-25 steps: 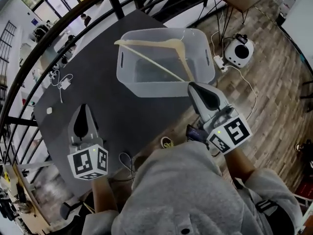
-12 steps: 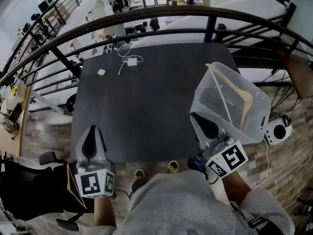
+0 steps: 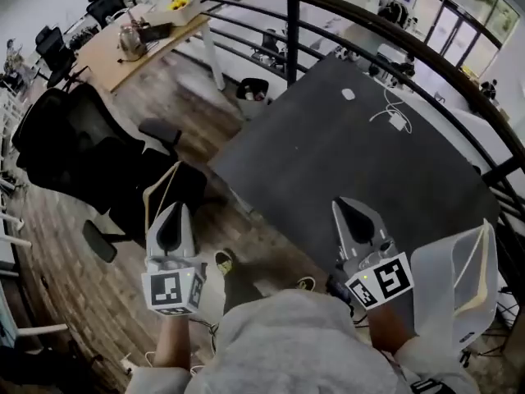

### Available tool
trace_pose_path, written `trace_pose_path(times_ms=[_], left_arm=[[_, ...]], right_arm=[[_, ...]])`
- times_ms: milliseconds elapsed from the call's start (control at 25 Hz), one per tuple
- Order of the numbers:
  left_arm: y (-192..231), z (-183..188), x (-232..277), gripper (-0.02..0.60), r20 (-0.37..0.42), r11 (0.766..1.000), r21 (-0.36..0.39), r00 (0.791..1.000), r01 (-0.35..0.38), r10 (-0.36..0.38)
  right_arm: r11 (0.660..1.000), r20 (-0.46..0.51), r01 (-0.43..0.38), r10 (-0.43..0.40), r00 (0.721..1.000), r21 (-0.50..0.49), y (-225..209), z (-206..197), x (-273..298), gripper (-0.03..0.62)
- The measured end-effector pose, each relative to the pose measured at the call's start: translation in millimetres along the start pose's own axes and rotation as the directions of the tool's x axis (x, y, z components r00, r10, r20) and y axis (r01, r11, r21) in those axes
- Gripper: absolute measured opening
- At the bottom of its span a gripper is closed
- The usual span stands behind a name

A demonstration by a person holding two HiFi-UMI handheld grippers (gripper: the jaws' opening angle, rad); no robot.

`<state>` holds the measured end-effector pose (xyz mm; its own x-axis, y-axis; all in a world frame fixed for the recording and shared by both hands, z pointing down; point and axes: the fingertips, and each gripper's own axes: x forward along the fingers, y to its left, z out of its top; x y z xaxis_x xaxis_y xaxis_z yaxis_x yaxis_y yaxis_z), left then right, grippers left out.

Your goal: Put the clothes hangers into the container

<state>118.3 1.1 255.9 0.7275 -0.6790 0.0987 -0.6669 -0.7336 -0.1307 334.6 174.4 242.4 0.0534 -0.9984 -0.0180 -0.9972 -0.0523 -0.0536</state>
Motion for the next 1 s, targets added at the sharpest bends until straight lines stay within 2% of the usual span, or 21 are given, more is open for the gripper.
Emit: trace_pose_path(times_ms=[160,320,440,560,680,840,1000], left_arm=[[68.8,-35.7,-26.6,0.014,-0.075,0.991,-0.016,0.988,-0.134,0.133],[124.2,-63.1,-31.6,0.015,-0.111,0.975,-0.042,0.971,-0.217,0.212],[172.6,-79.2,-30.7,0.015,-0.115,0.964,-0.082,0.963,-0.252,0.242],[215.4,-95.3,-26.7,0.015,-0.132,0.962,-0.075,0.959,-0.262,0.251],[263.0,-107.2,-18.0,0.015,-0.133,0.959,-0.077,0.956,-0.272,0.261],[335.9,-134.6,-30.1,0.014,-0.171,0.915,-0.163,0.924,-0.368,0.342],[392.3,-164.2,-45.2,0.014,-0.225,0.886,-0.191,0.897,-0.423,0.379]], right_arm=[[0.987,-0.041,-0.158,0.158,0.987,0.02,63.6,-18.2,64.9,-0.002],[0.963,-0.074,-0.27,0.271,0.96,0.026,117.8,-28.5,124.1,-0.002],[0.951,-0.096,-0.309,0.311,0.946,0.036,161.3,-40.7,168.2,-0.002],[0.938,-0.121,-0.343,0.346,0.93,0.045,203.5,-48.9,208.6,-0.002],[0.935,-0.127,-0.353,0.353,0.927,0.03,237.1,-50.6,251.1,-0.002],[0.931,-0.158,-0.366,0.36,0.919,-0.007,285.3,-58.5,296.0,-0.002],[0.92,-0.19,-0.392,0.38,0.905,-0.029,327.2,-73.4,330.3,-0.002]])
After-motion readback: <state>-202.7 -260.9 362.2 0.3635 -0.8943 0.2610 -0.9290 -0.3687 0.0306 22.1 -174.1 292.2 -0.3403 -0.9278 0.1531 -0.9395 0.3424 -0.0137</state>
